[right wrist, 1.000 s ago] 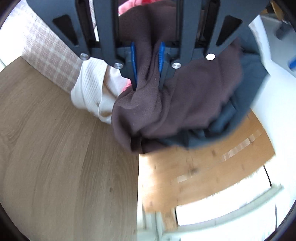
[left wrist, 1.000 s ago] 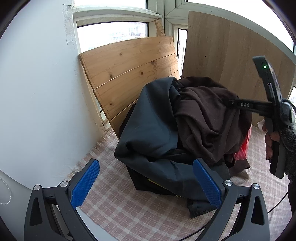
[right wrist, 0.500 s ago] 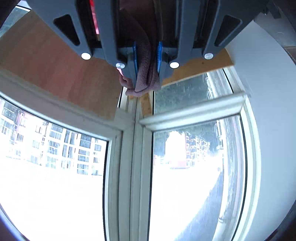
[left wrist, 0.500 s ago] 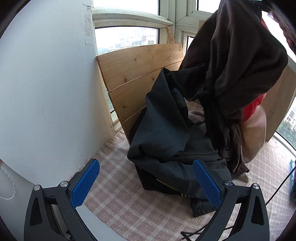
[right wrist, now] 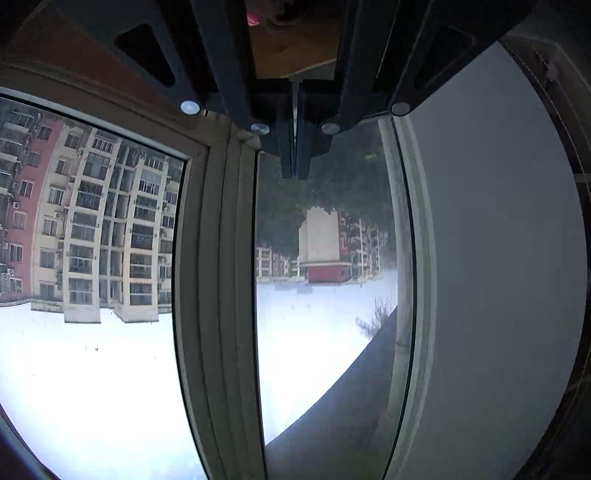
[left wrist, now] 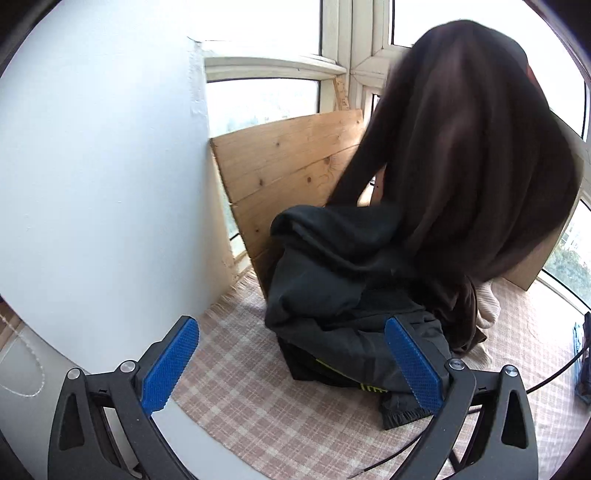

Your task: Fold clothes

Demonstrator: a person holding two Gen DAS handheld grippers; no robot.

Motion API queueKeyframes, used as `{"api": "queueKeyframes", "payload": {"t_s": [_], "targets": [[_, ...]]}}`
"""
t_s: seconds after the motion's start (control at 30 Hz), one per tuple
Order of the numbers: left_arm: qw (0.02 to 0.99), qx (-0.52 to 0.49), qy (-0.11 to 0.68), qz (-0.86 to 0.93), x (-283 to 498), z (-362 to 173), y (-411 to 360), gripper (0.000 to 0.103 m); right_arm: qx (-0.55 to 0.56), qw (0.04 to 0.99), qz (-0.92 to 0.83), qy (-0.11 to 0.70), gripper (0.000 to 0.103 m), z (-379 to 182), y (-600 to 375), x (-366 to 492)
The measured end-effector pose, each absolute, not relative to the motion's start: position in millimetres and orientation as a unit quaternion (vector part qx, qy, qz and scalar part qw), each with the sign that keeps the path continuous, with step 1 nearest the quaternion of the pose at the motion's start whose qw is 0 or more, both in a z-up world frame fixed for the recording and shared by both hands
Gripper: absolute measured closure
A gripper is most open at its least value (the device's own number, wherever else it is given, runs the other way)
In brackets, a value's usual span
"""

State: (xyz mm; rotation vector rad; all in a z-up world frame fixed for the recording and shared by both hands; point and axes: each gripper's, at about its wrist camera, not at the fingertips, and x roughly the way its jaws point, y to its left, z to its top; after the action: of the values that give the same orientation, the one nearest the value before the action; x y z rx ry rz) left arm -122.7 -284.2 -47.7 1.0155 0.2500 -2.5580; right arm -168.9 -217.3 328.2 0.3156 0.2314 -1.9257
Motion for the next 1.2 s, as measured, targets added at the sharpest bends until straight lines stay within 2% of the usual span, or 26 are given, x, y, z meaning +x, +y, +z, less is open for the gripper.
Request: {"api": "queueKeyframes", "payload": {"t_s": [0.03,0.1,0.13,0.17,0.33,0.5,0.67,0.8,0.97,1.2], "targets": [[0.19,0.36,0.088,-0.909,-119,-48,-285,0.001,0.167,0.552,-0.807,0.129,0.1,308,-219,-170],[0.195,0.36,0.087,-0.908,-114,-50,-288,0.001,0.217,0.535,-0.803,0.151,0.087,243,-203,-178],[0.196,0.364,0.087,-0.906,-113,-53,-289,0.001,0.241,0.525,-0.801,0.16,0.066,209,-195,-183],[0.196,0.368,0.089,-0.905,-112,-57,-291,0.001,0.265,0.515,-0.798,0.169,0.052,175,-186,-187],[0.193,0.386,0.092,-0.897,-111,-73,-294,0.001,0.382,0.458,-0.775,0.211,0.051,5,-143,-209],[0.191,0.39,0.081,-0.897,-114,-76,-289,0.001,0.464,0.389,-0.777,0.173,0.051,-96,-95,-231],[0.174,0.394,0.066,-0.9,-125,-72,-280,0.001,0.444,0.398,-0.785,0.165,0.051,-113,-106,-242],[0.164,0.394,0.051,-0.903,-129,-70,-269,0.001,0.41,0.409,-0.789,0.206,0.05,-116,-139,-247],[0.163,0.396,0.054,-0.902,-126,-71,-266,0.001,0.45,0.46,-0.749,0.155,0.049,-113,-143,-256],[0.164,0.413,0.055,-0.894,-129,-79,-266,0.001,0.416,0.44,-0.771,0.199,0.049,-113,-162,-258]]}}
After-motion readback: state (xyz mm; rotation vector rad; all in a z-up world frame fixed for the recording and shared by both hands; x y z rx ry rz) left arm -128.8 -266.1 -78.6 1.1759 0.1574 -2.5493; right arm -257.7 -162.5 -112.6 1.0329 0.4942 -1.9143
